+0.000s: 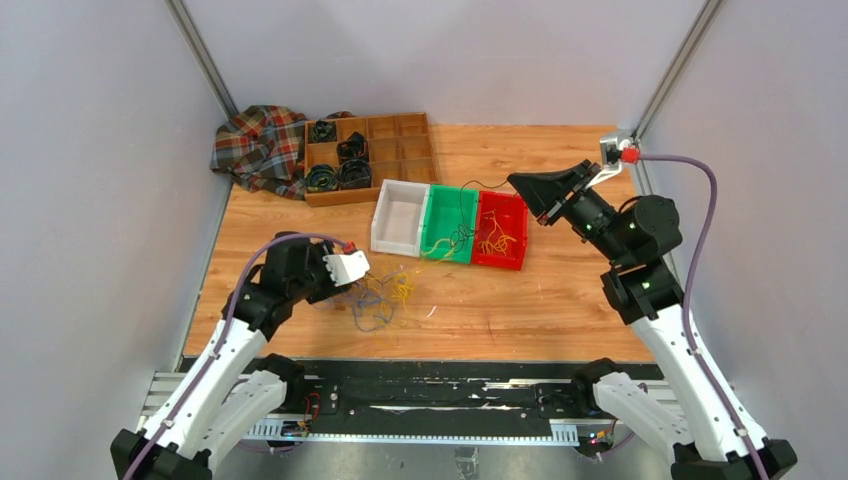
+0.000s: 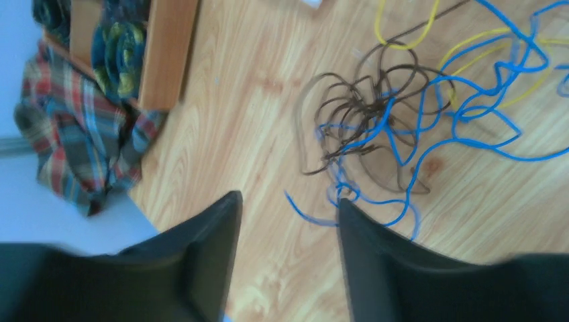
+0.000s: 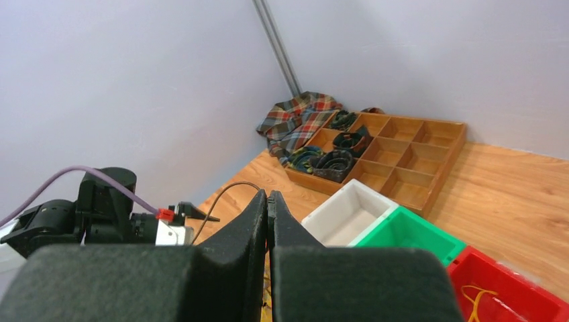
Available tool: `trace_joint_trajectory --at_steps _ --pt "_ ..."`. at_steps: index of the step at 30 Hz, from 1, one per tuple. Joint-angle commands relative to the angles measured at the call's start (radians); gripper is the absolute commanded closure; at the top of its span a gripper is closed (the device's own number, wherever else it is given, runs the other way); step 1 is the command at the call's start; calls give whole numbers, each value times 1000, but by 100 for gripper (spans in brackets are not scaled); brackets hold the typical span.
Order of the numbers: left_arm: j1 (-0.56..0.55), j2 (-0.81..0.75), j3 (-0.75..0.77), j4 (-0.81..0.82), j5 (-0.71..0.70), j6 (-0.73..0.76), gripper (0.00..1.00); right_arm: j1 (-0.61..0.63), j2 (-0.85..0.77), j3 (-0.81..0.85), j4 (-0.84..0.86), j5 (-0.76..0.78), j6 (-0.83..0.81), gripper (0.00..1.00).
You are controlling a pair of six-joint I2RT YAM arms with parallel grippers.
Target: Untangle the cables
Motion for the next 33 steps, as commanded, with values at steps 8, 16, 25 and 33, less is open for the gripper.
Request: trace_joint_trajectory --at_steps 8,16,25,33 --pt "2 58 311 -65 687 -224 11 121 142 72 181 -94 138 99" --pt "-146 151 232 324 664 -417 14 277 233 150 243 -34 144 99" --pt "-277 251 185 564 578 -452 22 344 298 203 308 -39 185 99" --pt "-283 300 187 579 558 -471 61 350 293 178 318 -28 185 99"
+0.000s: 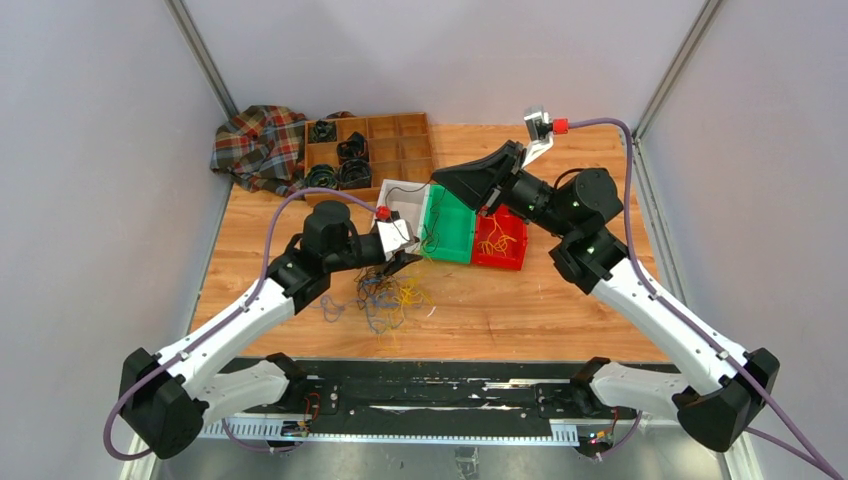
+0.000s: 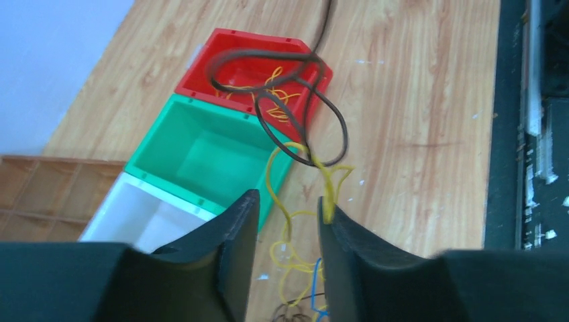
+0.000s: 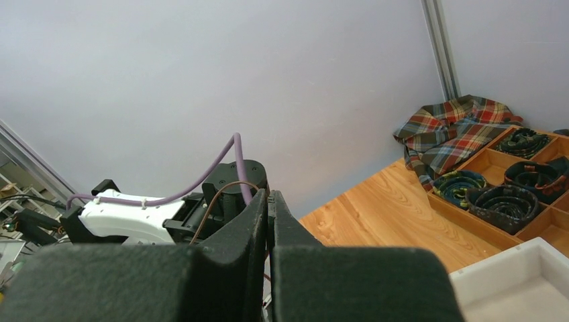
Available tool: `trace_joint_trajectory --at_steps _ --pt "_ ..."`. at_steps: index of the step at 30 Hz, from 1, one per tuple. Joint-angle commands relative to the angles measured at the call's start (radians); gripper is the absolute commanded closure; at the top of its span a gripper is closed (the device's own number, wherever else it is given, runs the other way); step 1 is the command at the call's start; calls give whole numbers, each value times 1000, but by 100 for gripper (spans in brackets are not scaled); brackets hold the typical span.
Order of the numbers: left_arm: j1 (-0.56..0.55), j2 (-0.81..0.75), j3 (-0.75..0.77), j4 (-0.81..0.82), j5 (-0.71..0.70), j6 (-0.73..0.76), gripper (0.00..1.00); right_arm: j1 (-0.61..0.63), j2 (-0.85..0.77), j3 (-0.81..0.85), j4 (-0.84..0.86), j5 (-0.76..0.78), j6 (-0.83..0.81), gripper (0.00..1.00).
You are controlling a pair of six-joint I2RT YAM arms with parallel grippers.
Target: Untangle the cables
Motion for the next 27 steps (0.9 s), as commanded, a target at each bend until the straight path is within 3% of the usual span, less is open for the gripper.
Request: trace_joint_trajectory --at_steps 1,2,4,10,18,27 --pt "-8 -11 -9 66 -31 -6 73 13 -25 8 44 14 1 99" --pt "-8 -17 -15 57 -48 2 85 13 -33 7 33 24 -7 99" --pt "-7 -39 -33 44 -105 4 99 4 -51 6 11 38 -21 99" --pt "5 -167 -109 -101 -264 114 99 -52 -129 10 -128 107 -113 99" --pt "74 -345 -245 -317 -442 370 99 -119 -218 66 -356 256 -315 99" --pt "87 -497 -373 -483 -525 595 99 -268 -215 150 -477 372 -419 99"
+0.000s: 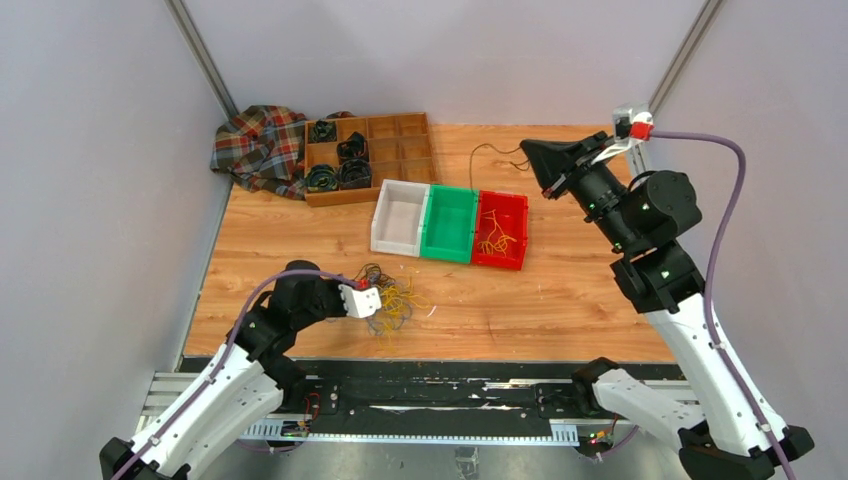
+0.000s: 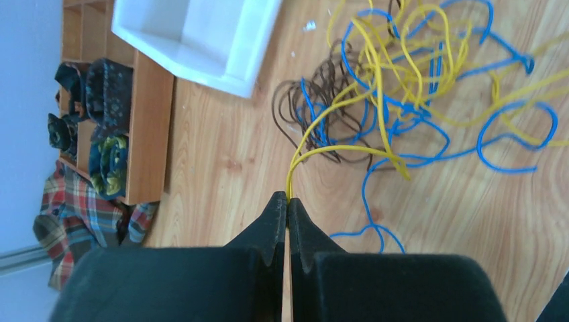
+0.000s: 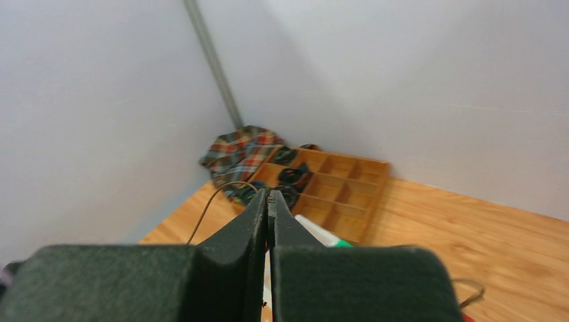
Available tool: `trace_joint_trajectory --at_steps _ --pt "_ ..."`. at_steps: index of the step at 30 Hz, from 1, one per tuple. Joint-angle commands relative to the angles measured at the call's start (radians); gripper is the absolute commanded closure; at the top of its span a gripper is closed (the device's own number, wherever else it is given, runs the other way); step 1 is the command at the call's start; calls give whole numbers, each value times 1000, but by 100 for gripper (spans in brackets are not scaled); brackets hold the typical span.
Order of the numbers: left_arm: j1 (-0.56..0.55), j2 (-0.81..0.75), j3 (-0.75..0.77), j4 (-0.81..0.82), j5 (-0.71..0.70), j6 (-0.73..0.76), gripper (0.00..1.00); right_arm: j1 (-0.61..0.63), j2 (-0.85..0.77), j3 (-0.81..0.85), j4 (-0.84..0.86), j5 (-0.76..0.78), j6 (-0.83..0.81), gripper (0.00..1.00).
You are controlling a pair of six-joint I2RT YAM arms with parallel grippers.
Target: Untangle the cables
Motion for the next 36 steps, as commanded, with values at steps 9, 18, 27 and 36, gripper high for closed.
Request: trace_joint_trajectory --at_steps 9,18,27,36 --pt "5 -97 -30 -118 20 130 99 -129 137 72 16 -43 39 99" --pt "5 -42 142 -200 170 1 99 -19 404 168 89 -110 64 99" --pt "5 -43 271 -228 239 -138 99 131 688 318 86 -9 -32 99" --pt "5 -39 337 -243 250 -170 99 195 927 424 37 84 -139 99"
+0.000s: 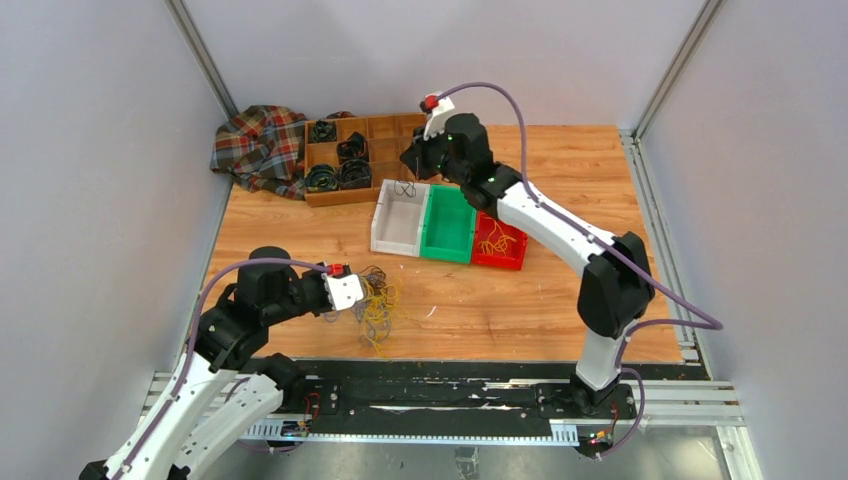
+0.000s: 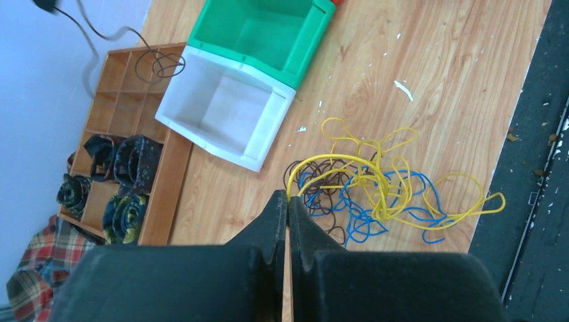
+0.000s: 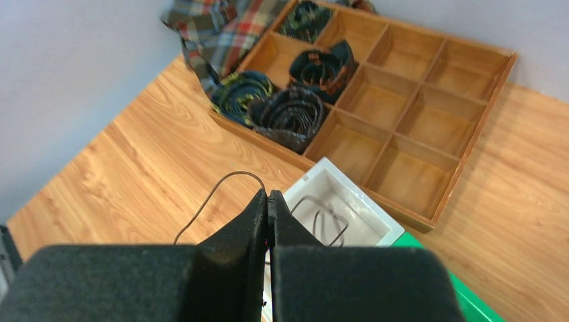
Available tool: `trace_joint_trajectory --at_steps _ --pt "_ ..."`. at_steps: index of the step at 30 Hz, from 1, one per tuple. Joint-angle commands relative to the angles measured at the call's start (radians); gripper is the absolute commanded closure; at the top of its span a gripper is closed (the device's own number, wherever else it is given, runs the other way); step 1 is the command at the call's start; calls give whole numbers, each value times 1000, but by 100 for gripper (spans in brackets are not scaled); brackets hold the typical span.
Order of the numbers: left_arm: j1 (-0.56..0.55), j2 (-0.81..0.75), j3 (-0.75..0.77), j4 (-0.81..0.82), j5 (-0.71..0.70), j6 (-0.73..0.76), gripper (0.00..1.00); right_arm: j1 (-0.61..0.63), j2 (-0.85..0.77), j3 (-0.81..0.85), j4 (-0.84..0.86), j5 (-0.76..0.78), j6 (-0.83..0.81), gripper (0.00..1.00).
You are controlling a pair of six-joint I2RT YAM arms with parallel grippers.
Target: Untangle the cables
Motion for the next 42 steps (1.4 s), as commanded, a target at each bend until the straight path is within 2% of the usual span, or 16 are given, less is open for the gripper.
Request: trace_joint_trajectory --at_steps 1,13,14,15,18,19,22,30,38,42 --pt "5 2 34 -17 27 -34 99 20 73 51 -16 68 -71 99" --pt "5 8 67 10 32 -86 99 32 285 129 -83 99 -116 99" --pt "5 9 67 17 31 -93 99 35 294 132 -88 110 -120 95" --pt "5 11 68 23 31 -100 99 36 300 135 -93 120 -125 85" --pt "5 18 75 31 32 -112 99 38 296 137 -107 150 -140 52" --pt "5 19 77 34 33 -115 99 37 289 135 -110 162 -144 45" --pt "5 23 79 49 31 -126 99 37 251 119 -106 188 -162 37" --pt "5 54 98 88 24 -179 99 40 54 -62 -28 153 -150 37" --pt "5 95 123 132 -12 -267 99 77 -364 -543 303 -52 -66 32" --pt "5 146 166 133 -78 -315 99 133 -550 -698 401 -95 -46 29"
